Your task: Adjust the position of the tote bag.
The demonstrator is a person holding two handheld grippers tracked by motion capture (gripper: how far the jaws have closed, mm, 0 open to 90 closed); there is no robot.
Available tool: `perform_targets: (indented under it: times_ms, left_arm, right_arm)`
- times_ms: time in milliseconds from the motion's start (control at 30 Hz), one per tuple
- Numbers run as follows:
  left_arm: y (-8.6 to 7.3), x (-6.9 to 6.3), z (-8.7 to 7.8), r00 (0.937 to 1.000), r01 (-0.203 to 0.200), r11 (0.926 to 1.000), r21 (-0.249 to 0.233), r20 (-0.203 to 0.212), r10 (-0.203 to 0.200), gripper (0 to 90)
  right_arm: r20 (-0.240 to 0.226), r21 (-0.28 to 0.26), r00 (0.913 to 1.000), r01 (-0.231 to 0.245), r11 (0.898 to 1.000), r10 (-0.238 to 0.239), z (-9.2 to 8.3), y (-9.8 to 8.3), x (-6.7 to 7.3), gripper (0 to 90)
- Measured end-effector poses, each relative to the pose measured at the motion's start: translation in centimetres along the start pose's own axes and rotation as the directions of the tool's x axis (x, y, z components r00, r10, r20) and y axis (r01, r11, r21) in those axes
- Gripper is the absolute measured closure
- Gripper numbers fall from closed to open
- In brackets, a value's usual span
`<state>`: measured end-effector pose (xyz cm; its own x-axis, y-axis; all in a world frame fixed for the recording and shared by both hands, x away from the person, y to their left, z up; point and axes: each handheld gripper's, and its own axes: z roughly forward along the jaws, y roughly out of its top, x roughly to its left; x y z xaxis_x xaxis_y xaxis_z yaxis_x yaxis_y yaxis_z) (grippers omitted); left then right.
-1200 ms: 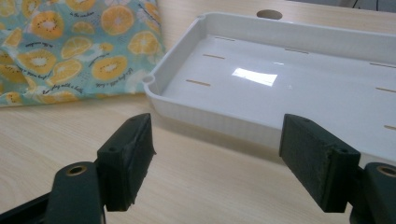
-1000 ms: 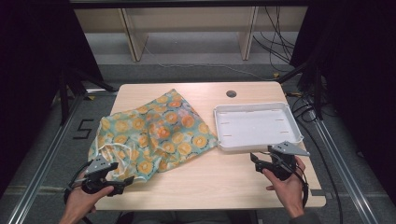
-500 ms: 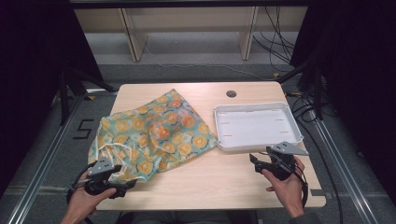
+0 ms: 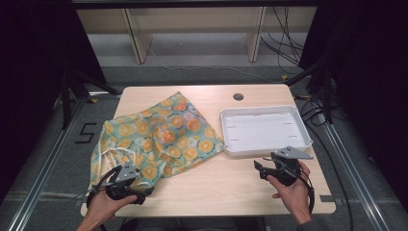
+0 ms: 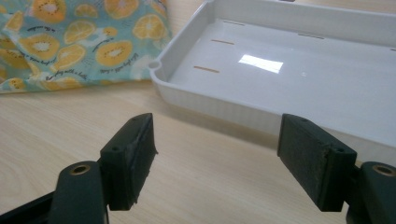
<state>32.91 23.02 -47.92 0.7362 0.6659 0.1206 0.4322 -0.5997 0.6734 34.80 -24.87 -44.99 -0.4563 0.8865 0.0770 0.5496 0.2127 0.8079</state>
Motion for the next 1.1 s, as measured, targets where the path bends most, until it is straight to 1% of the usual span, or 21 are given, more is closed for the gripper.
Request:
perform_targets:
  times_ms: [33,67,100,133,167,200,233,267,300,333,367,400,467,567,633,700,767,800,900,1067,1100]
  left_arm:
    - [0.2,-0.1,0.5,1.0000,0.002,1.0000,0.005,-0.009,-0.002,15.0]
    - [0.4,0.1,0.9,0.9991,-0.036,0.9992,0.015,-0.023,0.037,15.2]
    - [0.4,0.1,0.9,0.9991,-0.036,0.9992,0.015,-0.023,0.037,15.4]
    - [0.6,0.1,1.9,0.9993,-0.008,0.9993,0.037,-0.036,0.009,16.5]
    - [0.7,0.3,2.2,0.9994,-0.013,0.9982,0.059,-0.033,0.015,19.6]
    - [0.6,0.4,2.4,0.9998,-0.009,0.9980,0.063,-0.017,0.010,29.6]
    - [0.6,0.4,2.4,0.9998,-0.009,0.9980,0.063,-0.017,0.010,43.2]
    - [0.5,0.6,2.5,0.9997,-0.023,0.9954,0.093,-0.009,0.024,51.0]
    - [0.5,0.5,2.5,0.9997,-0.023,0.9971,0.073,-0.001,0.023,60.1]
    - [0.5,0.5,2.3,0.9998,-0.019,0.9972,0.072,0.006,0.018,68.6]
    - [0.5,0.5,2.3,0.9998,-0.019,0.9972,0.072,0.006,0.018,75.2]
    - [0.6,0.5,1.8,0.9988,-0.048,0.9970,0.061,-0.009,0.049,80.1]
    - [0.7,0.2,1.3,0.9988,-0.048,0.9971,0.060,-0.009,0.048,84.8]
    - [0.6,-0.4,0.6,0.9991,-0.041,0.9977,0.053,0.016,0.041,87.1]
    - [0.6,-0.9,0.3,0.9988,-0.040,0.9977,0.054,0.031,0.039,87.3]
    - [0.7,-1.5,0.1,0.9972,-0.057,0.9969,0.053,0.051,0.055,87.5]
    - [0.9,-1.9,0.0,0.9970,-0.054,0.9972,0.052,0.058,0.051,87.7]
    - [1.1,-2.6,0.1,0.9954,-0.066,0.9964,0.053,0.072,0.062,87.7]
    - [1.5,-3.8,0.2,0.9898,-0.097,0.9931,0.066,0.111,0.089,87.7]
    - [2.2,-4.9,0.5,0.9829,-0.103,0.9911,0.083,0.161,0.089,87.3]
    - [2.2,-5.2,0.7,0.9835,-0.091,0.9936,0.066,0.163,0.079,87.3]
  right_arm:
    - [-0.004,0.010,1.0000,-0.004,1.000,0.004,0.1,0.0,0.1,28.3]
    - [-0.005,0.003,0.9998,0.018,1.000,-0.018,0.3,0.0,0.2,28.3]
    - [-0.018,0.021,0.9996,0.022,1.000,-0.022,0.3,0.0,0.4,28.5]
    - [-0.035,0.024,0.9989,0.033,0.999,-0.032,0.5,0.0,0.5,29.3]
    - [-0.038,0.035,0.9976,0.059,0.998,-0.058,0.5,0.0,0.6,30.0]
    - [-0.059,0.041,0.9969,0.054,0.998,-0.052,0.6,-0.1,0.8,30.2]
    - [-0.044,0.049,0.9978,0.052,0.997,-0.049,0.6,-0.1,1.1,30.3]
    - [-0.069,0.055,0.9960,0.060,0.997,-0.056,0.8,-0.1,1.1,30.9]
    - [-0.065,0.041,0.9944,0.086,0.995,-0.083,0.9,-0.1,1.0,31.5]
    - [-0.063,0.050,0.9960,0.067,0.996,-0.064,0.9,-0.1,1.3,32.0]
    - [-0.072,0.053,0.9936,0.091,0.994,-0.087,1.0,-0.1,1.2,33.1]
    - [-0.085,0.052,0.9932,0.084,0.995,-0.079,1.2,-0.1,1.3,34.2]
    - [-0.086,0.065,0.9912,0.106,0.992,-0.100,1.3,-0.1,1.4,35.8]
    - [-0.106,0.059,0.9887,0.113,0.992,-0.106,1.6,-0.1,1.7,39.2]
    - [-0.125,0.090,0.9881,0.101,0.991,-0.089,1.7,-0.1,2.0,42.2]
    - [-0.144,0.082,0.9816,0.138,0.987,-0.125,2.0,-0.2,2.0,44.1]
    - [-0.158,0.109,0.9815,0.125,0.986,-0.107,2.0,-0.1,2.3,45.9]
    - [-0.174,0.107,0.9791,0.125,0.986,-0.105,2.1,-0.1,2.4,46.4]
    - [-0.168,0.106,0.9782,0.141,0.984,-0.122,2.2,-0.1,2.4,46.5]
    - [-0.171,0.097,0.9763,0.151,0.984,-0.133,2.4,-0.1,2.4,46.5]
    - [-0.183,0.106,0.9750,0.147,0.983,-0.126,2.4,-0.2,2.4,46.5]
